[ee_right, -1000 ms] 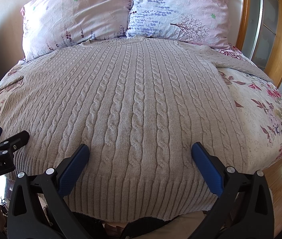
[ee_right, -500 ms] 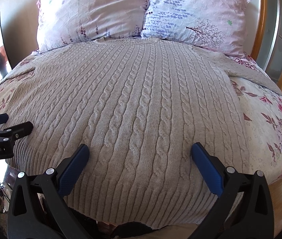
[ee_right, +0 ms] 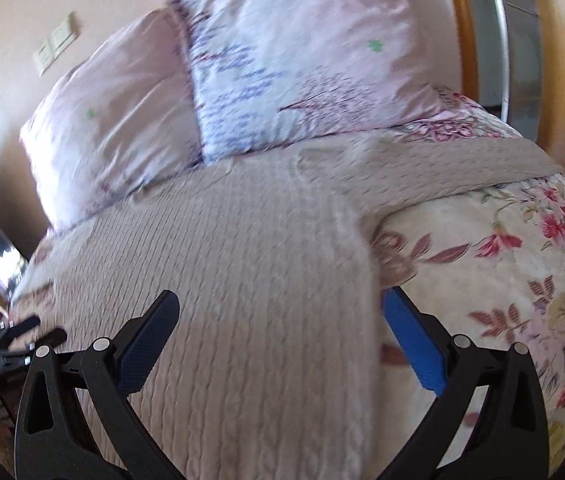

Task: Fold small clothes

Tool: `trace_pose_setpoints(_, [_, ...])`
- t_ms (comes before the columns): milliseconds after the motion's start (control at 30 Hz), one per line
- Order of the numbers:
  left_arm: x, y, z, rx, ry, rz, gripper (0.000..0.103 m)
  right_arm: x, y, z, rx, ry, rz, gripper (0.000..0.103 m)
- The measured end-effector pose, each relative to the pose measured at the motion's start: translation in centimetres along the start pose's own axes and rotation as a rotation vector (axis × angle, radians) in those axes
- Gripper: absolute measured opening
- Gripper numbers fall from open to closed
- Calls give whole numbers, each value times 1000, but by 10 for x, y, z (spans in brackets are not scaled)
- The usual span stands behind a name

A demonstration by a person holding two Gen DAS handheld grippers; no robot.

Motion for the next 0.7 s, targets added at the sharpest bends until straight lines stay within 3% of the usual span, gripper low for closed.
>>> trace_pose_setpoints(67, [12, -6, 4, -56, 17, -18, 101, 26, -2, 33, 10, -115, 20, 90])
trace_pose_setpoints(133, [22, -13, 6, -80, 41, -28, 101, 46, -8, 68, 6, -223, 15, 85])
trace_pose_setpoints(200, [29, -18, 7, -63, 60, -17, 101, 61, -17, 99, -8, -322, 14, 75])
trace_pose_setpoints(367, [38, -29, 10, -11, 55, 17, 101, 79, -37, 166, 6, -568, 0, 62])
trace_pose_setpoints(700, [42, -40, 14, -137, 84, 48, 101, 82, -50, 219, 16, -748, 27, 44])
Point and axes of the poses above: each gripper's, at about its wrist camera, not at the fingertips, and y roughly against the way its jaws point, z to its right, x to its top, the point moved 10 cm from there along -y, roughly the way its jaws point, and after that the axes turned 12 degrees about -z, right-handed, at the moved point
